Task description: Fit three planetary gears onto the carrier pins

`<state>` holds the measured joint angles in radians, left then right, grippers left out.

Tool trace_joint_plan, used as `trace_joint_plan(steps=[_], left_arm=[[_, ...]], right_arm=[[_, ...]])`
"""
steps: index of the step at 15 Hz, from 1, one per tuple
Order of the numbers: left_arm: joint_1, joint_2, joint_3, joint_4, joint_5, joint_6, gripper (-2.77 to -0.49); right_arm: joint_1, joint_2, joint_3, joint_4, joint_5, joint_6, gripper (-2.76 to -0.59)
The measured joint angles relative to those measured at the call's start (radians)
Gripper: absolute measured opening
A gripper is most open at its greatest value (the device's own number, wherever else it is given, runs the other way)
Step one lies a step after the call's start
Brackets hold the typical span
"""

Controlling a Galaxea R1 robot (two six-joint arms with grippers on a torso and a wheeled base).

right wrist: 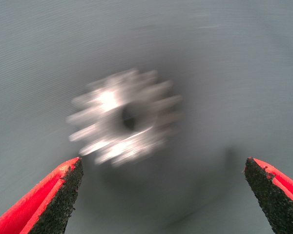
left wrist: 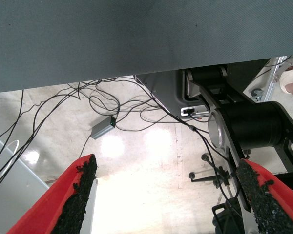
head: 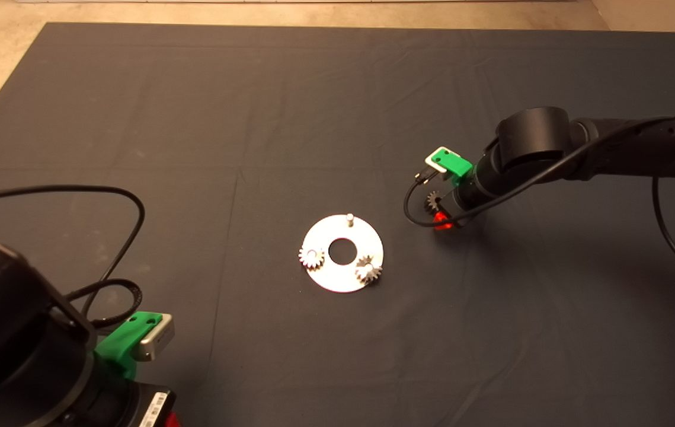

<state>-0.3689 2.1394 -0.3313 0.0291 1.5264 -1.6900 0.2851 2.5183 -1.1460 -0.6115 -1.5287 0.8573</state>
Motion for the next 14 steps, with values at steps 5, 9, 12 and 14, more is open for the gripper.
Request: trace_joint_plan(steps=[5, 9, 12, 14], left_arm=[[0.0, 0.003, 0.0, 0.0, 0.0, 0.0, -1.22], [0.0, 0.005, 0.0, 0.0, 0.0, 0.0, -1.22], [0.0, 0.005, 0.0, 0.0, 0.0, 0.0, -1.22], [0.0, 0.005, 0.0, 0.0, 0.0, 0.0, -1.22]], right_arm=[[0.003, 0.0, -0.043, -0.004, -0.001, 0.063, -0.89], [0.08, 0.0, -0.004, -0.008, 0.0, 0.11, -0.89], [0.098, 0.0, 0.018, -0.013, 0.0, 0.121, -0.89], [0.104, 0.0, 0.031, -0.013, 0.0, 0.129, -0.89]])
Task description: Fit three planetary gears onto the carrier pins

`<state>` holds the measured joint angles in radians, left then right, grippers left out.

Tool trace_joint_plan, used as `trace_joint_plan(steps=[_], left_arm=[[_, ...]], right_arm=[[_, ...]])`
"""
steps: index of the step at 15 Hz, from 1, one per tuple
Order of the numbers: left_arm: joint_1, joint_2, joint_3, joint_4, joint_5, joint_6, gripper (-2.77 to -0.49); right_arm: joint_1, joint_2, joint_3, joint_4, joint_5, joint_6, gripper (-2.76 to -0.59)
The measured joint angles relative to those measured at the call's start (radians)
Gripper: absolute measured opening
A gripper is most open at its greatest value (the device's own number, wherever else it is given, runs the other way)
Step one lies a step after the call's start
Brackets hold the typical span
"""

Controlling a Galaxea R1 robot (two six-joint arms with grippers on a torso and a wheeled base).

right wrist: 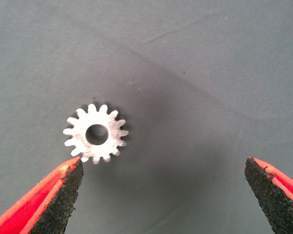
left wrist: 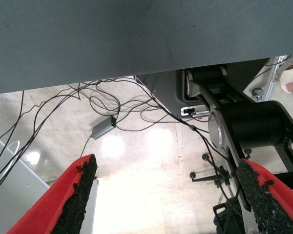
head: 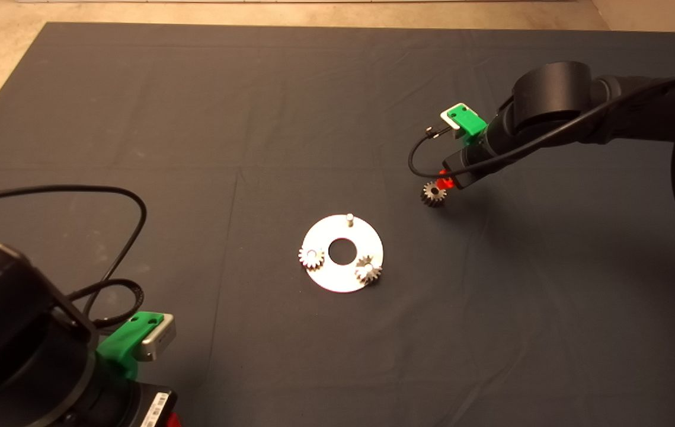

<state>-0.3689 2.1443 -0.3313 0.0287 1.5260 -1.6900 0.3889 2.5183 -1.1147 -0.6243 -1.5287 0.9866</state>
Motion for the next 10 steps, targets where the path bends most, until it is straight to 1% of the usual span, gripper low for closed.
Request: trace_joint_plan(steps=[2, 7, 8, 9, 10], left_arm=[[0.0, 0.0, 0.0, 0.0, 0.0, 0.0, -1.22], [0.0, 0.0, 0.0, 0.0, 0.0, 0.0, -1.22], [0.0, 0.0, 0.0, 0.0, 0.0, 0.0, -1.22], [0.0, 0.0, 0.0, 0.0, 0.0, 0.0, -1.22], [0.0, 0.0, 0.0, 0.0, 0.0, 0.0, -1.22]], right_arm=[[0.018, 0.0, 0.008, 0.0, 0.002, 0.01, -0.89], [0.018, -0.013, 0.016, 0.0, 0.002, 0.061, -0.89], [0.014, -0.02, 0.016, 0.0, 0.002, 0.073, -0.89], [0.004, -0.025, 0.017, 0.0, 0.001, 0.091, -0.89], [-0.013, -0.029, 0.017, 0.0, 0.001, 0.101, -0.89]])
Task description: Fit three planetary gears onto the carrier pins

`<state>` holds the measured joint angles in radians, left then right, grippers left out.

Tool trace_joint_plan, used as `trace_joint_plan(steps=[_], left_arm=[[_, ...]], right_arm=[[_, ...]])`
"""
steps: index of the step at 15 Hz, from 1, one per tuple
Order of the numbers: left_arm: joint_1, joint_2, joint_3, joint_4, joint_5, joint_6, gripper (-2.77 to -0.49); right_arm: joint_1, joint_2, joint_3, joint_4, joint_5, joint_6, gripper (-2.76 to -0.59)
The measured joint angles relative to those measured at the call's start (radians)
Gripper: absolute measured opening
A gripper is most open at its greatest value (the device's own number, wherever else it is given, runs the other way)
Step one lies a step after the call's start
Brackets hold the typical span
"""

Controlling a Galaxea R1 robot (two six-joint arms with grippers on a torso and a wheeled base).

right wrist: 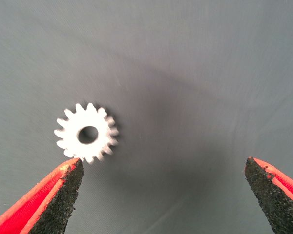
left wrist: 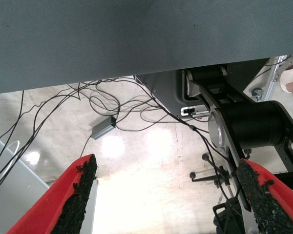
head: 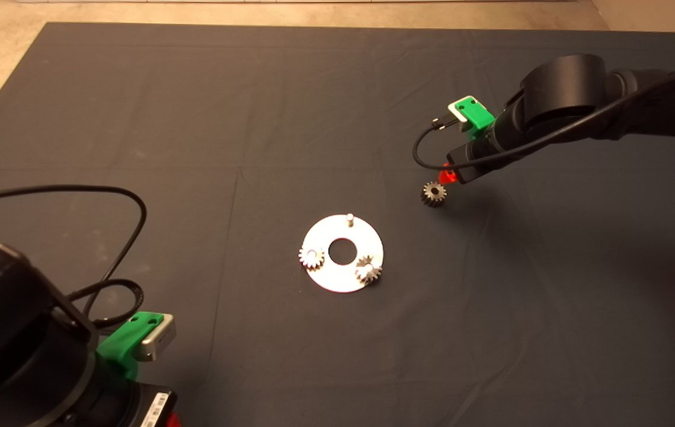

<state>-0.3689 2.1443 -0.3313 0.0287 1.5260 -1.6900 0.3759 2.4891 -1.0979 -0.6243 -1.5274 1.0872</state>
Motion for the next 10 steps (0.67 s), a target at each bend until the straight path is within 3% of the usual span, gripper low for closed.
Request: trace_joint_plan(steps=[2, 5, 8, 10], left_arm=[[0.0, 0.0, 0.0, 0.0, 0.0, 0.0, -1.22], [0.0, 0.0, 0.0, 0.0, 0.0, 0.0, -1.22], [0.0, 0.0, 0.0, 0.0, 0.0, 0.0, -1.22], [0.0, 0.0, 0.0, 0.0, 0.0, 0.0, -1.22]], right_arm=[[-0.047, -0.001, 0.0, 0.001, 0.0, 0.007, -0.89], [-0.048, -0.001, 0.0, 0.0, 0.022, 0.007, -0.89], [-0.049, 0.001, 0.0, 0.0, 0.077, 0.007, -0.89], [-0.048, 0.001, 0.0, 0.0, 0.096, 0.007, -0.89]])
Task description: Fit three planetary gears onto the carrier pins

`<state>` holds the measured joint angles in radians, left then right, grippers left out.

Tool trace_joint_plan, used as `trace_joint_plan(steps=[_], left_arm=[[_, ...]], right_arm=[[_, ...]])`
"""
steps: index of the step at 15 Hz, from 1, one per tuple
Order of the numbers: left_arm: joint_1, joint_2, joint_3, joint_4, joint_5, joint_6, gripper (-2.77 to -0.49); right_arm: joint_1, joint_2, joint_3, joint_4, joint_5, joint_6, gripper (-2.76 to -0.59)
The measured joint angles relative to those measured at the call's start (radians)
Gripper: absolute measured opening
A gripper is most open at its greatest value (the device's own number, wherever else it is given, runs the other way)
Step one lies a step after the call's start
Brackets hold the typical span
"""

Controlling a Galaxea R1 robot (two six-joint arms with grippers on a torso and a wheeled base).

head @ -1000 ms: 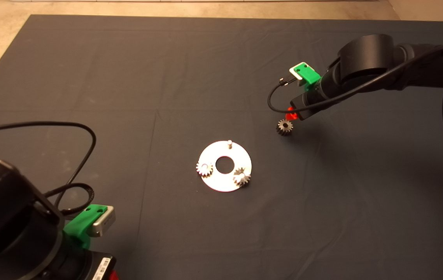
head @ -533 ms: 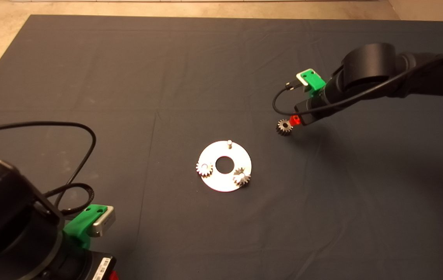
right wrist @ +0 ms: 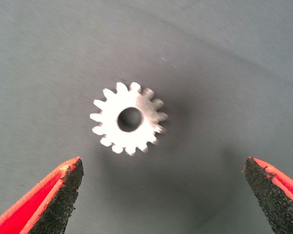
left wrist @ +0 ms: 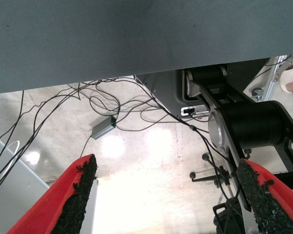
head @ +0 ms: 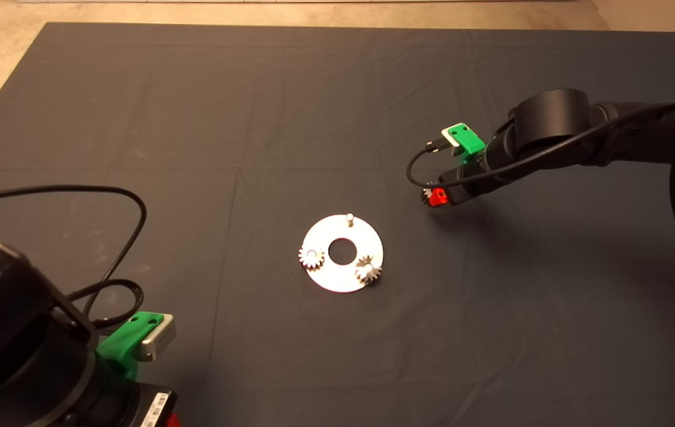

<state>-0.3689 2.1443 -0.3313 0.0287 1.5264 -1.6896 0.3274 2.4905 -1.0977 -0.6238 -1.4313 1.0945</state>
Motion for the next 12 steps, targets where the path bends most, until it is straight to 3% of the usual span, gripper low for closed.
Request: trace_joint_plan(steps=[1, 5, 7, 8, 10, 12], left_arm=[[0.0, 0.0, 0.0, 0.0, 0.0, 0.0, -1.22], [0.0, 0.0, 0.0, 0.0, 0.0, 0.0, -1.22], [0.0, 0.0, 0.0, 0.0, 0.0, 0.0, -1.22], [0.0, 0.0, 0.0, 0.0, 0.0, 0.0, -1.22], [0.0, 0.0, 0.0, 0.0, 0.0, 0.0, -1.22], [0.0, 0.0, 0.0, 0.0, 0.0, 0.0, -1.22]], right_arm=[[0.0, 0.0, 0.0, 0.0, 0.005, 0.0, -0.89], [0.0, 0.0, -0.002, 0.0, 0.067, 0.002, -0.89], [0.0, 0.0, -0.018, 0.0, 0.072, 0.001, -0.89], [0.0, 0.001, -0.032, 0.0, 0.079, 0.001, -0.89], [-0.002, 0.002, -0.056, 0.0, 0.107, -0.001, -0.89], [-0.005, 0.005, -0.066, 0.0, 0.116, -0.001, -0.89]])
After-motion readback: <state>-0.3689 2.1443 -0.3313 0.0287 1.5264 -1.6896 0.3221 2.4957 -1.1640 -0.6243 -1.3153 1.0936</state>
